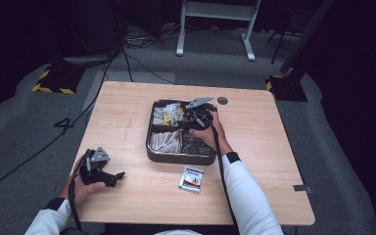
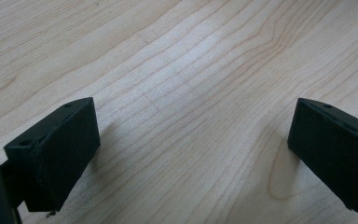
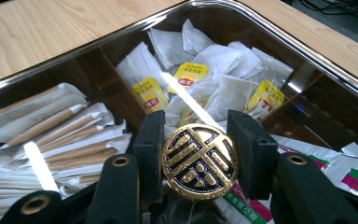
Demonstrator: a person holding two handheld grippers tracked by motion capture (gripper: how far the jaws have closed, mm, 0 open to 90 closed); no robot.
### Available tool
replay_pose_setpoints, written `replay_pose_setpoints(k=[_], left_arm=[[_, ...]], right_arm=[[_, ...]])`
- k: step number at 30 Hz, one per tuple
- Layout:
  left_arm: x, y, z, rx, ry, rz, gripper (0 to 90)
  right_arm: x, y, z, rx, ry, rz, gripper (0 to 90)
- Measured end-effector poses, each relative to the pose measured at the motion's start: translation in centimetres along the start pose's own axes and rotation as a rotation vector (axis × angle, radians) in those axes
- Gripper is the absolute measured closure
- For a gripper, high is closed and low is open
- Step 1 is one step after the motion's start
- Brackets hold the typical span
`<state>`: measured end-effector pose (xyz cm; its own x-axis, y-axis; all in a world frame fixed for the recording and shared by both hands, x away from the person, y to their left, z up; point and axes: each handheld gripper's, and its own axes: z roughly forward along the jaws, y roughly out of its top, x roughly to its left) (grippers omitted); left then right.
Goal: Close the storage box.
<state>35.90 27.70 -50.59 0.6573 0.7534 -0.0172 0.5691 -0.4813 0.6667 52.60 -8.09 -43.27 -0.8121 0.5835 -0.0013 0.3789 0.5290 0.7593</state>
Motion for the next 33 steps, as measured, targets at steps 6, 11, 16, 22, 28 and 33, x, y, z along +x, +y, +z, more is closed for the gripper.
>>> replay_pose_setpoints(k=[6,11,16,22,28,33], left_arm=[[0.0,0.0,0.0,0.000,0.001,0.001,2.5],[0.0,0.0,0.0,0.001,0.000,-0.001,2.5],[0.0,0.0,0.0,0.001,0.000,0.000,2.5],[0.0,0.0,0.0,0.000,0.000,-0.001,2.5],[0.0,0.0,0.0,-0.001,-0.003,-0.003,2.4],[0.0,0.0,0.0,-0.001,-0.004,-0.002,2.4]], right_arm=[[0.4,0.3,0.3,0.018,-0.004,-0.015,59.1],[0.3,0.2,0.6,0.025,-0.018,-0.004,59.1],[0.2,0.1,0.8,0.038,-0.008,-0.006,59.1],[0.3,0.3,0.9,0.053,-0.009,-0.025,58.7],[0.2,0.1,1.1,0.034,0.004,-0.005,57.9],[0.5,0.2,1.2,0.044,0.008,-0.018,48.7]])
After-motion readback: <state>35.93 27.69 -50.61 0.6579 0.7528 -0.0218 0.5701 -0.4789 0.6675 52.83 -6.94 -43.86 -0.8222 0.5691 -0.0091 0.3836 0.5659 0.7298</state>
